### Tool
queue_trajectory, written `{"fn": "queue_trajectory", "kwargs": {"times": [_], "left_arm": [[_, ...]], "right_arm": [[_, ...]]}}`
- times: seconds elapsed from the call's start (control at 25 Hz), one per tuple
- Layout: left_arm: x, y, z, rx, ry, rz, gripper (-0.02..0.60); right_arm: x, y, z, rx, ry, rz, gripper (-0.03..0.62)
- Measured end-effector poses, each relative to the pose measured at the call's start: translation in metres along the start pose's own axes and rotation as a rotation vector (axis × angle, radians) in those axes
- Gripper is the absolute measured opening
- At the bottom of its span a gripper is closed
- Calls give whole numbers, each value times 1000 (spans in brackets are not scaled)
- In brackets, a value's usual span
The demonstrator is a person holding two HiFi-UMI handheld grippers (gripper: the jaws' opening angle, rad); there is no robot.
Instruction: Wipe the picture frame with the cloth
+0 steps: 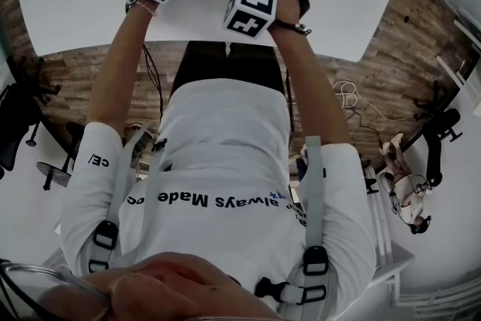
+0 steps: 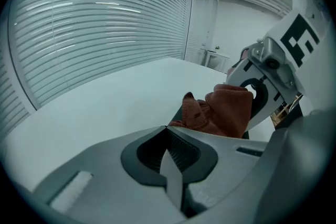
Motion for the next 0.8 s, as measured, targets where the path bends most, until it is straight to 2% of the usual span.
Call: {"fn": "queue_trajectory", "kwargs": {"times": [0.24,0.6,0.72,0.8], "left_arm": [[1,0,1,4,3,0,2],[1,0,3,7,5,-4,2],[1,0,0,7,6,-4,2],[1,0,-1,5,3,-5,2]], "right_arm": [[34,-6,-5,14,64,-29,20],[74,-17,-16,39,111,-98,20],[74,-15,-36,31,134,-88,20],[59,-6,-63,-8,110,-66,20]]}}
Point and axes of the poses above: the fingertips, and each gripper's own axes: z forward along the fingers, x to its left, y out of its top, the point moved 2 cm from there along -z, backward along the fingers
